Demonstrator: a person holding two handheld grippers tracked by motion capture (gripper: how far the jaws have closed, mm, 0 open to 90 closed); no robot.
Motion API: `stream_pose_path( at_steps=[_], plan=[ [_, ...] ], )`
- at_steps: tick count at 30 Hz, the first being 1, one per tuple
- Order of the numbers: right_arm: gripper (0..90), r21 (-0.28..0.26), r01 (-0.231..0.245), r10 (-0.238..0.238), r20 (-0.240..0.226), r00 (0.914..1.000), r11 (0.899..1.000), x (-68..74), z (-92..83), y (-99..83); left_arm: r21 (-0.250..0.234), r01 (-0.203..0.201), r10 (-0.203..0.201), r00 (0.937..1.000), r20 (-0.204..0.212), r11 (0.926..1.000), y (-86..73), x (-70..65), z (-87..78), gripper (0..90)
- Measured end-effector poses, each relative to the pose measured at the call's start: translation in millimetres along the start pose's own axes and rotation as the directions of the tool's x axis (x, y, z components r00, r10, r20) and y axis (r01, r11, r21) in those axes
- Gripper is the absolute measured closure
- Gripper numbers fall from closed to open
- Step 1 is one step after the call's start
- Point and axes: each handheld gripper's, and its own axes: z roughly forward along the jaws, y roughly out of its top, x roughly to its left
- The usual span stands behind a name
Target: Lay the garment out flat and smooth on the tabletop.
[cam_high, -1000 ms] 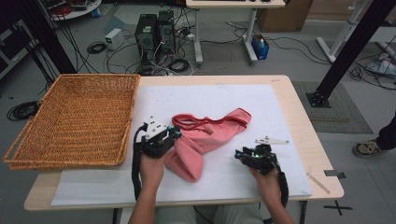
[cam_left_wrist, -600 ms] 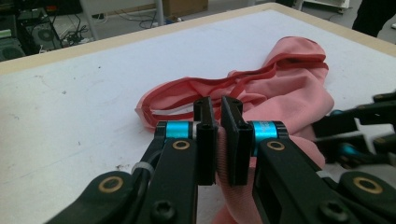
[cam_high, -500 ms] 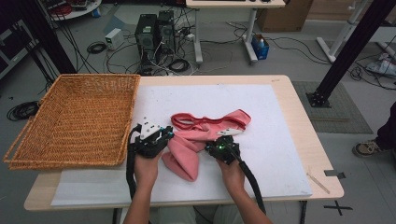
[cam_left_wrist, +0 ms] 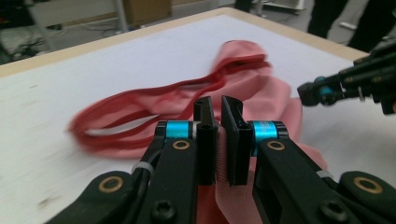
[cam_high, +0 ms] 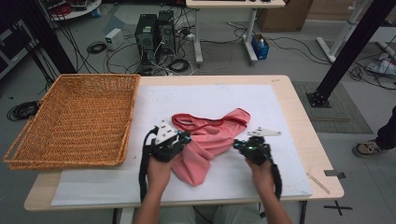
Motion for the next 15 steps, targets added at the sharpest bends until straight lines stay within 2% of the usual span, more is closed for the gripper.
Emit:
stream_pose_path(
  at_steps=[3,4,7,9,11,13,15],
  plan=[
    [90.0,-0.045,-0.043,0.045,0.037,0.9983,0.998,-22.6,-26.3,0.4,0.016,-0.048,0.047,0.997,0.061,0.9987,3.9,-21.1,20.2,84.2],
    [90.0,-0.066,-0.053,0.056,0.055,0.9969,0.996,-30.7,-36.2,3.4,0.017,-0.056,0.055,0.9962,0.067,0.9983,4.4,-25.2,24.2,84.2],
    [90.0,-0.094,-0.054,0.06,0.064,0.9962,0.994,-41.6,-49.0,12.9,0.016,-0.06,0.059,0.9957,0.071,0.9981,4.6,-30.8,33.3,84.2],
    [90.0,-0.087,-0.055,0.06,0.057,0.9966,0.995,-43.9,-46.6,16.1,0.02,-0.048,0.047,0.9977,0.049,0.9986,4.5,-26.5,32.5,84.2],
    [90.0,-0.078,-0.076,0.079,0.037,0.9962,0.994,-43.0,-40.6,12.1,0.014,-0.037,0.036,0.9987,0.035,0.9992,4.9,-22.0,29.2,84.3],
    [73.5,-0.056,-0.087,0.087,0.014,0.9961,0.995,-38.1,-31.0,3.0,0.013,-0.037,0.036,0.9991,0.023,0.9992,6.4,-17.2,25.4,84.3],
    [67.9,-0.012,-0.085,0.084,-0.015,0.9963,0.996,-29.8,-18.4,-6.2,0.01,-0.033,0.033,0.9993,0.016,0.9994,8.2,-14.8,23.1,84.3]
  ],
)
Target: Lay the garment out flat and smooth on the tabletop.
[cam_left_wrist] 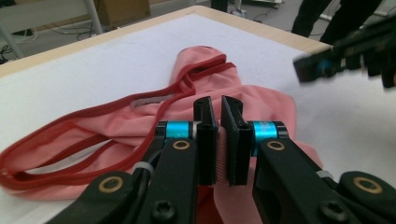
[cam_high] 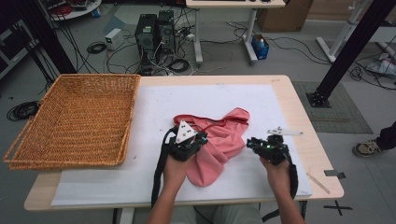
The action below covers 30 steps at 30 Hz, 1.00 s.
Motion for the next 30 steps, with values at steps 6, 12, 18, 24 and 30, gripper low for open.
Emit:
stream_pose_path(
  at_steps=[6,12,18,24,30],
  plan=[
    [54.0,0.037,0.013,-0.013,-0.013,0.9998,0.999,24.4,22.9,-11.0,-0.022,0.002,-0.003,0.9963,-0.085,0.9998,7.8,18.2,-17.7,84.3],
    [53.5,0.055,0.008,-0.005,-0.044,0.999,0.998,40.0,21.3,-17.4,-0.029,0.037,-0.043,0.9787,-0.201,0.9989,5.8,47.1,-38.7,84.3],
    [43.6,0.103,0.138,-0.135,-0.037,0.9902,0.985,93.0,51.8,-21.2,-0.014,0.051,-0.053,0.9694,-0.24,0.9986,-3.1,56.5,-44.9,84.2],
    [85.8,0.109,0.277,-0.277,-0.015,0.9607,0.955,117.3,75.9,-11.4,-0.003,0.053,-0.052,0.9714,-0.232,0.9986,-8.2,56.4,-45.7,84.2],
    [88.5,0.071,0.253,-0.247,-0.086,0.9653,0.965,102.9,58.3,-12.8,0.002,0.07,-0.068,0.9746,-0.213,0.9976,-16.7,52.9,-47.9,84.2]
  ],
)
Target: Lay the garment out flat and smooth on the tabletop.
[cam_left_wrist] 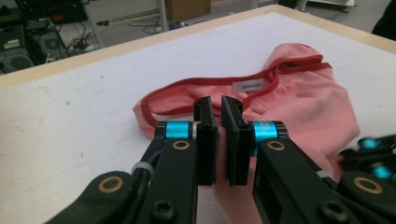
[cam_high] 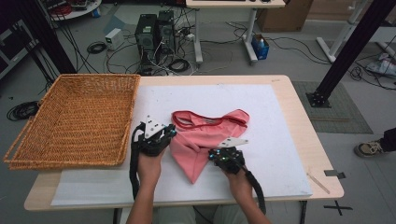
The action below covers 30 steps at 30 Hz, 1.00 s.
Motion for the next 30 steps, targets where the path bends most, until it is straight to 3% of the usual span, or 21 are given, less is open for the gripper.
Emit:
stream_pose_path(
  at_steps=[3,6,8,10,12,16,17,19,20,21,22,23,25,26,27,28,29,30],
  plan=[
    [88.6,-0.042,-0.053,0.053,-0.012,0.9986,0.998,-18.6,-27.3,-5.3,0.026,0.009,-0.01,0.9998,0.014,0.9996,-9.6,-3.2,4.5,84.2],
    [88.6,-0.084,-0.108,0.111,0.021,0.9936,0.991,-40.7,-56.1,-6.9,0.047,0.014,-0.016,0.9981,0.059,0.9988,-19.3,-13.8,13.1,84.2],
    [88.6,-0.101,-0.111,0.117,0.063,0.9911,0.989,-50.7,-71.0,-4.3,0.06,0.006,-0.011,0.9966,0.082,0.9982,-24.3,-21.2,18.5,84.2],
    [88.6,-0.085,-0.078,0.087,0.109,0.9902,0.993,-55.4,-76.4,1.4,0.077,-0.002,-0.004,0.9968,0.08,0.9971,-31.5,-29.9,22.9,84.1],
    [88.6,-0.07,-0.057,0.065,0.111,0.9917,0.996,-54.9,-73.6,6.3,0.089,-0.005,0.001,0.9985,0.054,0.996,-35.3,-31.1,22.0,81.9],
    [88.4,-0.012,0.0,0.0,0.055,0.9985,1.0,-42.9,-51.4,14.7,0.095,0.04,-0.04,0.9992,0.0,0.9947,-36.2,-23.9,12.5,59.3],
    [88.4,0.005,0.012,-0.012,0.038,0.9992,1.0,-39.1,-43.1,15.6,0.076,0.049,-0.05,0.9987,0.008,0.9959,-32.4,-23.4,8.9,56.8],
    [88.0,0.034,0.019,-0.019,0.019,0.9996,0.999,-32.6,-28.8,15.2,0.048,0.03,-0.033,0.9982,0.051,0.9984,-25.0,-26.6,6.2,52.7],
    [87.4,0.041,0.014,-0.015,0.009,0.9999,0.999,-30.8,-23.4,14.2,0.04,0.01,-0.014,0.9959,0.09,0.9991,-20.9,-29.7,6.0,52.4],
    [86.3,0.044,0.009,-0.009,-0.008,0.9999,0.999,-30.0,-20.9,13.2,0.032,0.001,-0.005,0.9897,0.143,0.9995,-17.3,-33.7,7.4,51.5],
    [83.5,0.027,-0.009,0.01,-0.029,0.9995,1.0,-30.9,-22.2,11.8,0.031,-0.023,0.016,0.9776,0.21,0.9992,-14.3,-39.8,11.0,50.1],
    [78.3,-0.012,-0.046,0.046,-0.037,0.9983,0.999,-35.6,-28.2,9.3,0.039,-0.051,0.041,0.9704,0.238,0.9979,-13.2,-43.9,13.9,50.0],
    [71.7,-0.067,-0.095,0.094,-0.024,0.9953,0.993,-46.2,-40.8,5.1,0.074,-0.105,0.078,0.9498,0.303,0.9917,-13.6,-56.4,26.3,49.4],
    [71.4,-0.102,-0.135,0.135,-0.007,0.9908,0.986,-55.6,-51.0,0.9,0.102,-0.134,0.096,0.9443,0.315,0.9857,-14.9,-60.9,32.5,48.4],
    [70.3,-0.123,-0.153,0.156,0.014,0.9877,0.981,-63.6,-58.3,-3.0,0.133,-0.152,0.104,0.9433,0.315,0.9793,-16.6,-64.6,38.5,48.4],
    [69.4,-0.125,-0.173,0.179,0.038,0.983,0.977,-70.6,-64.2,-7.0,0.158,-0.162,0.102,0.9381,0.331,0.9741,-19.0,-67.1,43.7,49.6],
    [69.2,-0.116,-0.188,0.196,0.06,0.9787,0.975,-78.3,-68.0,-12.2,0.161,-0.168,0.105,0.9346,0.34,0.9725,-20.6,-68.0,45.2,59.3],
    [69.0,-0.103,-0.192,0.2,0.071,0.9773,0.976,-82.1,-69.0,-15.5,0.172,-0.179,0.113,0.9359,0.334,0.9687,-22.3,-68.9,46.0,69.0]
  ],
)
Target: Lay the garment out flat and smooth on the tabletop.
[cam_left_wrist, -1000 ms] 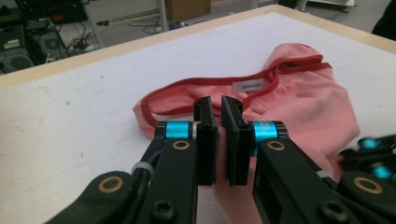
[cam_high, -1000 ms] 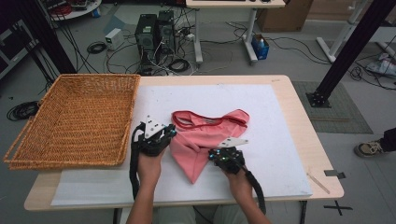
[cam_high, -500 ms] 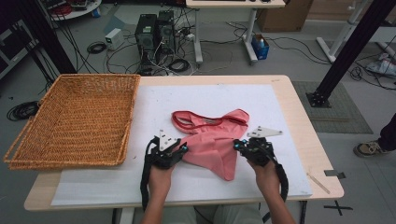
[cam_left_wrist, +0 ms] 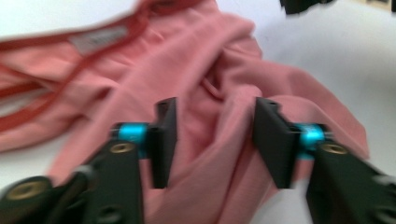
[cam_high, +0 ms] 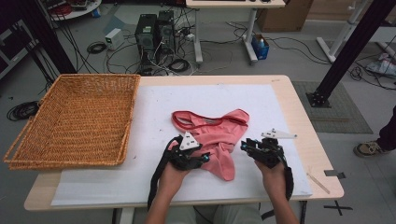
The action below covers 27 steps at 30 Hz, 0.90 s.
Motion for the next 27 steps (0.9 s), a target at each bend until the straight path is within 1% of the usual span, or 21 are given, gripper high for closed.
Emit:
stream_pose_path(
  at_steps=[1,2,3,6,8,9,10,11,12,14,16,17,18,19,20,21,23,24,25,26,27],
  plan=[
    [68.6,0.017,-0.003,0.003,0.01,0.9999,1.0,-3.9,0.0,-3.3,0.016,0.002,-0.002,1.0,-0.004,0.9999,-1.4,0.3,0.5,74.0],
    [67.5,0.036,-0.002,0.002,0.011,0.9999,0.999,-6.0,1.4,-6.6,0.015,0.002,-0.002,1.0,-0.007,0.9999,-3.0,0.1,-0.1,80.8],
    [66.6,0.049,0.002,-0.003,0.011,0.9999,0.999,-6.1,3.1,-8.9,0.011,0.007,-0.007,0.9999,-0.01,0.9999,-5.2,0.7,-2.1,84.0],
    [65.0,0.099,0.031,-0.029,-0.012,0.9995,0.995,1.2,13.7,-17.0,-0.019,0.035,-0.035,0.9994,-0.003,0.9992,-15.7,3.4,-15.3,85.7],
    [64.6,0.116,0.05,-0.046,-0.033,0.9984,0.992,7.6,19.9,-20.3,-0.06,0.063,-0.063,0.998,0.003,0.9962,-25.1,4.4,-28.7,85.8],
    [64.4,0.124,0.055,-0.051,-0.04,0.9979,0.991,11.2,22.2,-21.4,-0.074,0.063,-0.063,0.998,0.002,0.9952,-28.9,4.9,-34.8,85.8],
    [62.4,0.127,0.065,-0.06,-0.048,0.9971,0.99,13.8,23.6,-22.0,-0.097,0.064,-0.062,0.9979,0.014,0.9933,-35.3,4.8,-44.8,85.8],
    [61.9,0.125,0.08,-0.074,-0.049,0.9961,0.989,18.7,24.8,-22.4,-0.113,0.06,-0.058,0.998,0.023,0.9918,-39.3,4.3,-51.0,85.8],
    [61.9,0.129,0.082,-0.075,-0.062,0.9953,0.988,21.3,25.5,-22.0,-0.131,0.051,-0.048,0.9986,0.024,0.9902,-46.0,3.4,-61.6,85.7],
    [60.6,0.137,0.118,-0.107,-0.084,0.9907,0.984,31.1,28.3,-21.1,-0.148,0.049,-0.044,0.9983,0.04,0.9878,-55.2,2.2,-74.1,85.6],
    [55.0,0.141,0.15,-0.135,-0.108,0.9849,0.979,42.2,32.8,-20.7,-0.151,0.048,-0.041,0.9981,0.047,0.9874,-65.0,0.4,-85.9,84.6],
    [52.0,0.143,0.17,-0.155,-0.111,0.9818,0.975,48.4,35.9,-21.1,-0.155,0.054,-0.047,0.9977,0.049,0.9864,-67.8,0.3,-89.0,82.9],
    [49.1,0.145,0.185,-0.172,-0.099,0.98,0.972,53.5,37.7,-21.4,-0.164,0.07,-0.064,0.997,0.043,0.9839,-70.5,0.9,-92.6,79.0],
    [49.0,0.141,0.206,-0.196,-0.082,0.9772,0.968,59.1,40.1,-22.0,-0.178,0.106,-0.104,0.9944,0.021,0.9783,-72.7,2.9,-96.3,70.4],
    [50.6,0.143,0.213,-0.206,-0.063,0.9765,0.967,63.6,41.6,-22.0,-0.187,0.136,-0.137,0.9906,0.008,0.9729,-73.4,4.5,-98.1,59.6],
    [54.7,0.144,0.211,-0.205,-0.059,0.977,0.967,64.6,42.0,-21.6,-0.204,0.16,-0.167,0.9857,-0.019,0.9658,-74.2,7.4,-100.8,55.0],
    [75.4,0.145,0.21,-0.198,-0.092,0.976,0.967,66.3,41.9,-21.4,-0.225,0.176,-0.193,0.9795,-0.058,0.9584,-74.0,10.7,-102.5,52.1],
    [81.4,0.141,0.23,-0.216,-0.107,0.9704,0.963,69.4,41.8,-22.1,-0.227,0.181,-0.203,0.9759,-0.08,0.9569,-73.2,12.5,-102.1,51.1],
    [84.2,0.135,0.268,-0.255,-0.102,0.9614,0.954,73.4,41.3,-23.2,-0.222,0.187,-0.214,0.9717,-0.101,0.957,-71.8,14.4,-100.7,48.0],
    [85.2,0.133,0.273,-0.26,-0.102,0.9601,0.953,74.7,40.8,-23.8,-0.22,0.193,-0.222,0.9685,-0.114,0.9562,-70.2,16.2,-99.1,45.8],
    [86.0,0.138,0.253,-0.238,-0.12,0.9639,0.958,71.6,39.9,-23.2,-0.226,0.195,-0.226,0.9665,-0.121,0.9543,-68.3,17.2,-97.3,45.7]
  ],
)
